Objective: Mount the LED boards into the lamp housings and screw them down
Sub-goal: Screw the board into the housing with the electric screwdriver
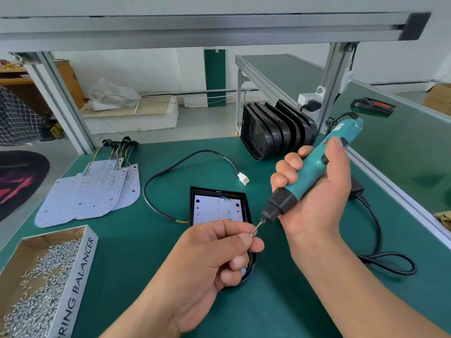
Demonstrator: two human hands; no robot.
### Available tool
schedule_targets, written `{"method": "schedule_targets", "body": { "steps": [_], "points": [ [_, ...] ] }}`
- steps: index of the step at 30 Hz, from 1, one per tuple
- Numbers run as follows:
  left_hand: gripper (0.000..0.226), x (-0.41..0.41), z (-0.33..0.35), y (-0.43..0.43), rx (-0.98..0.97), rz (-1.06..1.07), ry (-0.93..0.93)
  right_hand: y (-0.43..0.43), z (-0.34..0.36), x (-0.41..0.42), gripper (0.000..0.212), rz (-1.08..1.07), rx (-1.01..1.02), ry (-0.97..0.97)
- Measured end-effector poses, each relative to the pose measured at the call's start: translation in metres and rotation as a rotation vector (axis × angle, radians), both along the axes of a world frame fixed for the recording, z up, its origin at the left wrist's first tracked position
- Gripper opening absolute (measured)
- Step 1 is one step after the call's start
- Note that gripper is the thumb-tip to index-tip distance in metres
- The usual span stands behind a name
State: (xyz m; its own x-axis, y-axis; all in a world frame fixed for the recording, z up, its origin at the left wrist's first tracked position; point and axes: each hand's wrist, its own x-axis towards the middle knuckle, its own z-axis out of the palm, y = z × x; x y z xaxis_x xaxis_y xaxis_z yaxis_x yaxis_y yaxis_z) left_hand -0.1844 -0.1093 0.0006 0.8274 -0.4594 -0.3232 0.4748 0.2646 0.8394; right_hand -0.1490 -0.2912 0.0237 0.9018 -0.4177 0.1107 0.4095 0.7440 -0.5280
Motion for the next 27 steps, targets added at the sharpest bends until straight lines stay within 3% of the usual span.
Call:
{"method": "schedule_targets", "body": {
  "steps": [14, 21, 27],
  "points": [
    [0.011, -0.002, -0.001, -0.001, -0.006, 0.013, -0.07, 0.002, 0.001, -0.002, 0.038, -0.008, -0.05, -0.012],
    [0.013, -0.003, -0.003, -0.005, 0.149, 0.12, -0.313, 0.007, -0.001, -0.001, 0.042, -0.04, -0.027, 0.033],
    [0.04, -0.002, -0.005, -0.004, 0.293, 0.124, -0.385, 0.01, -0.005, 0.0, 0.042, -0.059, -0.025, 0.113]
  ]
}}
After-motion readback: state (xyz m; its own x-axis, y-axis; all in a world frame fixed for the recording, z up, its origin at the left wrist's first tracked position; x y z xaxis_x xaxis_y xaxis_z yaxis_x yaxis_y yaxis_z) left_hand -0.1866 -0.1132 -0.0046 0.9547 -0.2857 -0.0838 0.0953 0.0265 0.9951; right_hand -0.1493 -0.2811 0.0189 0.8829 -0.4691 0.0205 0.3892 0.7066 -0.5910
